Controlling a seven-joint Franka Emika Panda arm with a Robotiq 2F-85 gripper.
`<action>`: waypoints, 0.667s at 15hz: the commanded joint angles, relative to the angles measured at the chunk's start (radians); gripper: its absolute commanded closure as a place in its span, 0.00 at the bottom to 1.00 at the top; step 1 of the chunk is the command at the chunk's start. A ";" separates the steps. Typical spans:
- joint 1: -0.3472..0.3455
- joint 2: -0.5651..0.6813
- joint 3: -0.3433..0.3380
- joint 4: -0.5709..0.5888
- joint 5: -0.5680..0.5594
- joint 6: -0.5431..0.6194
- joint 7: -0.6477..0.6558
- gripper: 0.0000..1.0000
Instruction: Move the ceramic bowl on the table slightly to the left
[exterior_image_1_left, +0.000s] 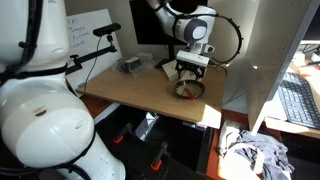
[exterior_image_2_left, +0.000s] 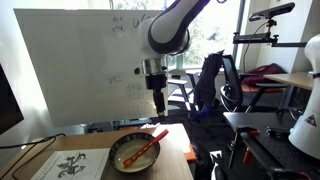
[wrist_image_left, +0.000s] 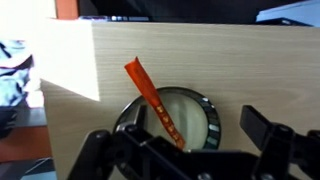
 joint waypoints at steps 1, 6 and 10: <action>-0.075 0.155 0.054 0.205 -0.022 -0.089 -0.091 0.00; -0.095 0.385 0.082 0.535 -0.170 -0.279 -0.116 0.00; -0.100 0.571 0.109 0.790 -0.199 -0.362 -0.109 0.00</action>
